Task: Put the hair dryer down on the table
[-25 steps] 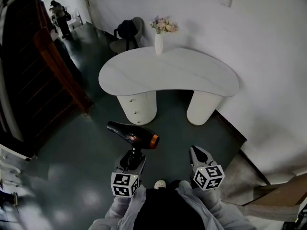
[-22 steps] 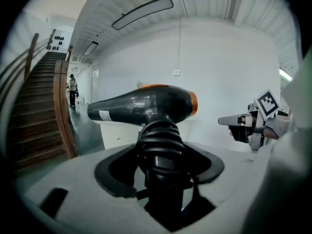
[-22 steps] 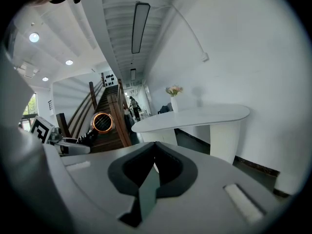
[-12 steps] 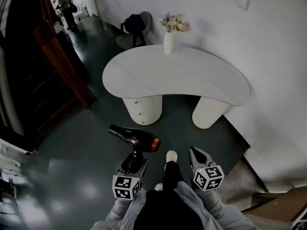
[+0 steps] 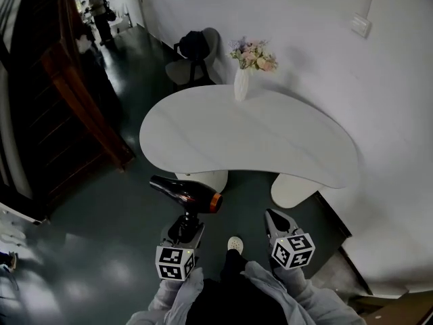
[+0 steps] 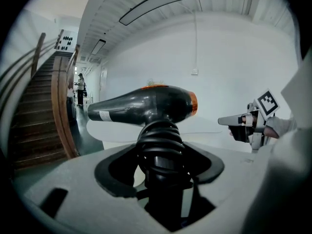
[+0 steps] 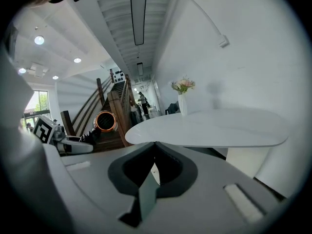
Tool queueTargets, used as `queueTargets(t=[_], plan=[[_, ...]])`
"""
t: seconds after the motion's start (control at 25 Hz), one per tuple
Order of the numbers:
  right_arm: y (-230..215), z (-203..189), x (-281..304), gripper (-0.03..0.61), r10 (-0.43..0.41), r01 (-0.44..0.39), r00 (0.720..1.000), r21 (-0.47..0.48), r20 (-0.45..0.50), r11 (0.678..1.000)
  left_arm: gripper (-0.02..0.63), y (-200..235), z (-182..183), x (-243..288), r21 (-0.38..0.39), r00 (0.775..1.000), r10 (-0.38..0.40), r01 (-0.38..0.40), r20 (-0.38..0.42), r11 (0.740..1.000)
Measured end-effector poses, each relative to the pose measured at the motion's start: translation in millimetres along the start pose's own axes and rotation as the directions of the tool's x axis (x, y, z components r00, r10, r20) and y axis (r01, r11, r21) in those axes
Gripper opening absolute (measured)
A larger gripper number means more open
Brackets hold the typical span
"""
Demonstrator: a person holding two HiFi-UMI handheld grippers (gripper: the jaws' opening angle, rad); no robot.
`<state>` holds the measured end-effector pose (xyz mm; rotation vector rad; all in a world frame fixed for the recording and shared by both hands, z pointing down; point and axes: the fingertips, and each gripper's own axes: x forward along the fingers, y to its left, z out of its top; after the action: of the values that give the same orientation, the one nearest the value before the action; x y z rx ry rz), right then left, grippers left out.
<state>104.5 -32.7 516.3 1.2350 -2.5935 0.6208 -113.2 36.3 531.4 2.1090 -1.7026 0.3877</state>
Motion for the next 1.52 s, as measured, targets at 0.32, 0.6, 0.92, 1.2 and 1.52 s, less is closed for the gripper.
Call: queueTargets(t=[0.32, 0.6, 0.92, 1.2, 1.52], plan=[[-46.7, 49.2, 63.6, 0.012, 0.027, -0.027, 1.0, -0.023, 0.016, 0.999, 0.291, 20.0, 46.2, 72.6, 0.004, 1.0, 0.025, -0.025, 0.017, 1.0], [-76.1, 56.0, 100.7, 0.012, 0.048, -0.048, 0.999, -0.018, 0.005, 0.999, 0.291, 20.0, 62.3, 114.1, 0.018, 0.999, 0.037, -0.038, 0.031, 0.999], [-71.8, 46.9, 126.1, 0.012, 0.095, -0.095, 0.995, 0.009, -0.041, 0.995, 0.291, 27.8, 52.1, 126.8, -0.013, 0.998, 0.055, -0.055, -0.024, 0.998], [-86.7, 70.7, 169.8, 0.012, 0.101, -0.101, 0.994, 0.005, -0.048, 0.995, 0.291, 51.6, 78.8, 168.0, -0.022, 0.998, 0.055, -0.056, -0.023, 0.998], [-97.3, 125.9, 245.1, 0.012, 0.115, -0.115, 0.993, -0.003, -0.037, 0.993, 0.293, 97.8, 146.8, 233.2, 0.01, 0.998, 0.038, -0.037, -0.05, 0.999]])
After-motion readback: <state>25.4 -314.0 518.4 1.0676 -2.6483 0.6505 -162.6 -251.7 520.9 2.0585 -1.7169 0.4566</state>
